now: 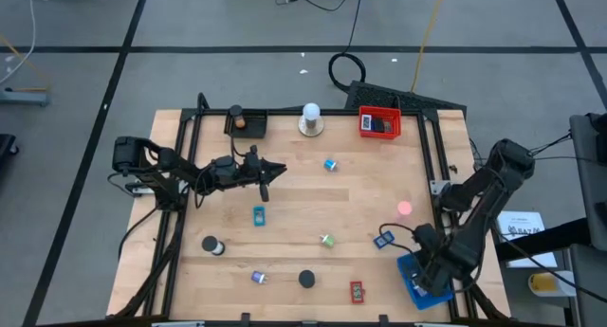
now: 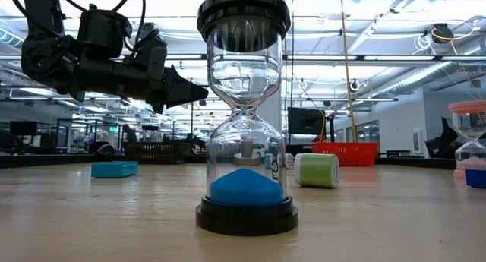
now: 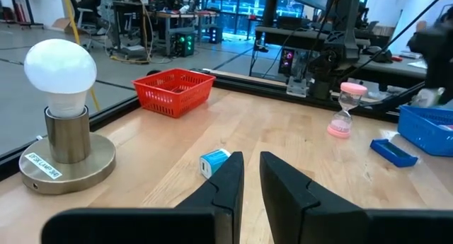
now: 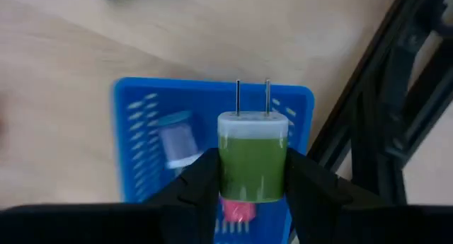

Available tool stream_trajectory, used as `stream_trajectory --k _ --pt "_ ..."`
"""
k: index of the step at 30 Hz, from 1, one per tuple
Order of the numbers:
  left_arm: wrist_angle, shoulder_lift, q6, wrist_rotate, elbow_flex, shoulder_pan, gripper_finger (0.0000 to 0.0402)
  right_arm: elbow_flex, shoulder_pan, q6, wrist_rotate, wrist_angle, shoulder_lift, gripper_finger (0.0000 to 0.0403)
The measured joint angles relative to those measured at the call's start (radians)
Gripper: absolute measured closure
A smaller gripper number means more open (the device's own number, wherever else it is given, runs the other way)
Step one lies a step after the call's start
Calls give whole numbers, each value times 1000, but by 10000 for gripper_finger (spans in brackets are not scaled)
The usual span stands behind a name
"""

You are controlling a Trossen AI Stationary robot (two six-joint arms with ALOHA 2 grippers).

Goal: Pick & Place Office items
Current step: Put the green charger adapter into the blue bin

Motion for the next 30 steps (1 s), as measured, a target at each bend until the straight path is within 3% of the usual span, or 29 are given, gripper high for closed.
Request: stream_trajectory --k 8,30 --pt "0 0 0 0 0 0 346 -154 20 -13 -22 204 1 282" --pt "0 0 0 0 0 0 346 -162 20 -109 31 221 38 281"
